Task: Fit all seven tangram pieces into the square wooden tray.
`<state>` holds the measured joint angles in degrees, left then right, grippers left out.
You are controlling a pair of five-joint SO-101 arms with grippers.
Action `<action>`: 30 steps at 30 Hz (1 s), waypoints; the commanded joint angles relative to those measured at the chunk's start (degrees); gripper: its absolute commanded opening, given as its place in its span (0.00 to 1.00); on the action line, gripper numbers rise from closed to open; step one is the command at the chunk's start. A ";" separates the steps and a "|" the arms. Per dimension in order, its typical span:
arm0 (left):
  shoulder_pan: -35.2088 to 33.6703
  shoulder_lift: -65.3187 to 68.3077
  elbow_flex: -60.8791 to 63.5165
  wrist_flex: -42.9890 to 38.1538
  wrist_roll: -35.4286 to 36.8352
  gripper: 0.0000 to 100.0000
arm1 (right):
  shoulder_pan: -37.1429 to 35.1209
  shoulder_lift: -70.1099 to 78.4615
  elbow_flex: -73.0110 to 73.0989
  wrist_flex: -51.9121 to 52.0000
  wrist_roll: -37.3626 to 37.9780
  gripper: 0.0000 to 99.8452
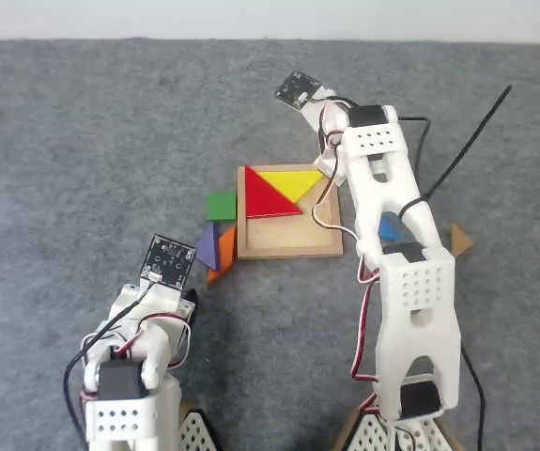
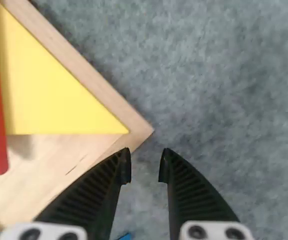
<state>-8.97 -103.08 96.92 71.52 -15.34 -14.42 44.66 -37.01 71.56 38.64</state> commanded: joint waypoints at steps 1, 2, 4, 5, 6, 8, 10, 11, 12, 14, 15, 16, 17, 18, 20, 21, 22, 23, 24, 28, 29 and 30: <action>-0.35 -0.70 -0.48 0.44 -0.44 0.17 | -1.98 -2.68 -4.48 6.64 -1.14 0.11; -0.35 -0.70 -0.48 0.44 -0.44 0.17 | -3.21 -3.30 -4.48 9.27 -0.70 0.11; -0.35 -0.70 -0.48 0.44 -0.44 0.17 | -5.67 -4.62 -4.48 12.88 -0.35 0.11; -0.35 -0.70 -0.48 0.44 -0.44 0.17 | -6.37 -5.76 -4.48 13.49 -0.53 0.11; -0.35 -0.70 -0.48 0.44 -0.44 0.17 | -6.73 -7.16 -4.48 13.67 -0.53 0.09; -0.35 -0.70 -0.48 0.44 -0.44 0.17 | -6.73 -10.77 -3.52 14.37 -0.70 0.07; -0.35 -0.70 -0.48 0.44 -0.44 0.17 | -7.52 -14.20 0.26 14.64 -1.14 0.07; -0.35 -0.70 -0.48 0.44 -0.44 0.17 | -8.22 -15.87 3.69 13.76 -1.49 0.07; -0.35 -0.70 -0.48 0.44 -0.44 0.17 | -8.92 -17.54 7.91 11.56 -1.76 0.07; -0.35 -0.70 -0.48 0.44 -0.44 0.17 | -10.33 -22.46 16.97 4.70 -2.20 0.07; -0.35 -0.70 -0.48 0.44 -0.44 0.17 | -10.95 -25.71 22.33 0.40 -2.99 0.07; -0.35 -0.70 -0.48 0.44 -0.44 0.17 | -11.56 -29.05 28.13 -3.65 -3.34 0.07; -0.35 -0.70 -0.48 0.44 -0.44 0.17 | -12.53 -32.40 34.20 -7.60 -3.34 0.07; -0.35 -0.70 -0.48 0.44 -0.44 0.17 | -13.32 -35.12 40.35 -11.47 -3.25 0.07; -0.35 -0.70 -0.48 0.44 -0.44 0.17 | -14.20 -39.60 50.37 -18.68 -3.08 0.07; -0.35 -0.70 -0.48 0.44 -0.44 0.17 | -14.29 -40.84 53.45 -21.05 -2.46 0.07; -0.35 -0.70 -0.48 0.44 -0.44 0.17 | -14.37 -41.36 55.12 -21.93 -2.02 0.07; -0.35 -0.70 -0.48 0.44 -0.44 0.17 | -14.37 -41.27 55.47 -22.02 -1.93 0.07; -0.35 -0.70 -0.48 0.44 -0.44 0.17 | -14.37 -40.75 55.47 -21.49 -1.93 0.07; -0.35 -0.70 -0.48 0.44 -0.44 0.17 | -14.29 -37.67 55.38 -21.58 -1.67 0.07; -0.35 -0.70 -0.48 0.44 -0.44 0.17 | -14.29 -36.97 54.95 -21.93 -1.67 0.07; -0.35 -0.70 -0.48 0.44 -0.44 0.17 | -14.20 -36.09 54.15 -22.20 -1.67 0.07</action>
<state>-9.05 -103.08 96.92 71.52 -15.34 -28.48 8.35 18.64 50.81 36.09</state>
